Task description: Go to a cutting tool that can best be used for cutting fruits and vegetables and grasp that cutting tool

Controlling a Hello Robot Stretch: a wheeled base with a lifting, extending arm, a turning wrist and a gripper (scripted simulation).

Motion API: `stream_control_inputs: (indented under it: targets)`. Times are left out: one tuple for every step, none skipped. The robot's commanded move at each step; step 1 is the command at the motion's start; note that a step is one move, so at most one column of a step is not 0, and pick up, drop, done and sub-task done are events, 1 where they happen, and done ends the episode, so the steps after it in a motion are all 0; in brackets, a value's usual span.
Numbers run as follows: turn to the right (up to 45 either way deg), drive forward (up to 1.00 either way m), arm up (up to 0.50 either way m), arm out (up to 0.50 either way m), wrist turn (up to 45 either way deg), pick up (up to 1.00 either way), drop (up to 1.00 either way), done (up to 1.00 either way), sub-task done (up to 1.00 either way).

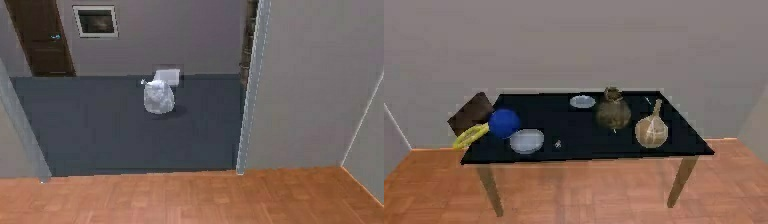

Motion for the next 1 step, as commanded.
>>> stream_control_inputs:
  targets:
    - [0.0,0.50,0.00,0.00,0.0,0.00,0.00,0.00,0.00]
